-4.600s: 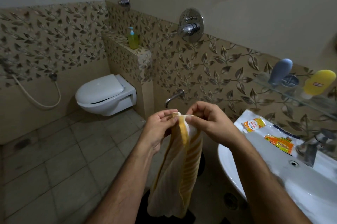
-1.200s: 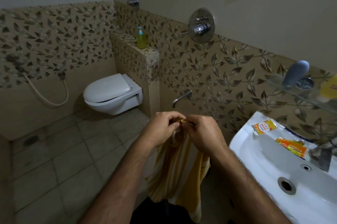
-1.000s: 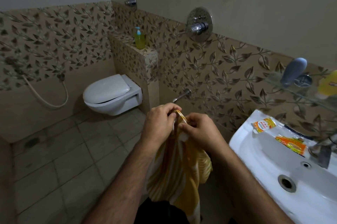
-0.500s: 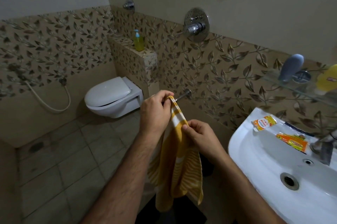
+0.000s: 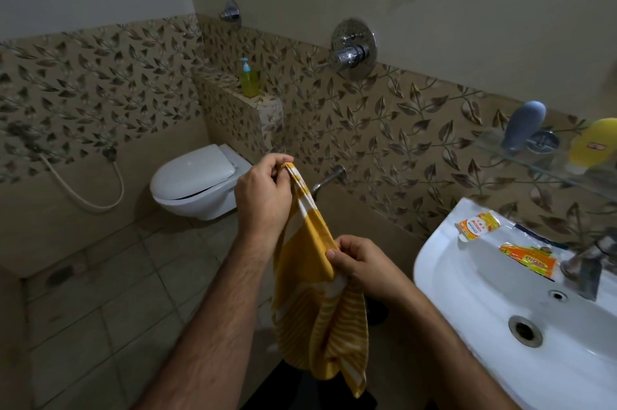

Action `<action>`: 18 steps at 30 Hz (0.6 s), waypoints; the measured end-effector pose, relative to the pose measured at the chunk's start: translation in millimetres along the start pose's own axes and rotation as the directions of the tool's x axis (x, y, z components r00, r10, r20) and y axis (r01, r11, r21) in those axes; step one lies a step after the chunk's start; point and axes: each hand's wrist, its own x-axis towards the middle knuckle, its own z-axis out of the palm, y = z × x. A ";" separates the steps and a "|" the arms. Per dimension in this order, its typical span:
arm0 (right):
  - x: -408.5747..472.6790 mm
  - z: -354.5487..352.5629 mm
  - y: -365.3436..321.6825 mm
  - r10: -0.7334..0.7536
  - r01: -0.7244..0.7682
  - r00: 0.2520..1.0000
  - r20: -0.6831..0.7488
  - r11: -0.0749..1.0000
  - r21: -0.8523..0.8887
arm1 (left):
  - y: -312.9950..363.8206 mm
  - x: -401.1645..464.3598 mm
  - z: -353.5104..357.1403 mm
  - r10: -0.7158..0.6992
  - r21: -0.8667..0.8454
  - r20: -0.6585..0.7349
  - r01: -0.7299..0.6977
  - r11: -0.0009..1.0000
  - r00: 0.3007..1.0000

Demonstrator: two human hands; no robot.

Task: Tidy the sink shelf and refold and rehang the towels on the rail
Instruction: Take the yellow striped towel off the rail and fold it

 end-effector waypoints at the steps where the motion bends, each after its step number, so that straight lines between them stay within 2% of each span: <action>1: -0.6 -1.8 0.9 0.004 -0.004 1.000 -0.021 1.000 0.006 | -0.3 1.0 -1.1 -0.002 -0.004 -0.010 0.002 1.000 1.000; 5: -0.9 -22.1 -2.7 -0.010 0.013 0.946 -0.325 1.000 0.007 | -6.2 3.2 -4.0 0.002 -0.001 -0.011 -0.002 1.000 1.000; 12: -5.2 -40.2 -16.9 -0.076 0.062 0.906 -0.416 0.997 -0.047 | -19.4 9.3 -6.2 -0.012 0.032 0.008 0.011 0.999 1.000; 16: 2.6 -36.9 -29.4 -0.155 0.199 0.841 -0.519 0.980 0.029 | -32.2 21.0 0.0 -0.110 0.150 0.127 0.091 0.984 0.986; 18: 10.6 -37.2 -37.9 -0.191 0.205 0.794 -0.577 0.978 -0.042 | -37.5 20.9 5.9 -0.172 0.196 0.217 0.130 0.972 0.961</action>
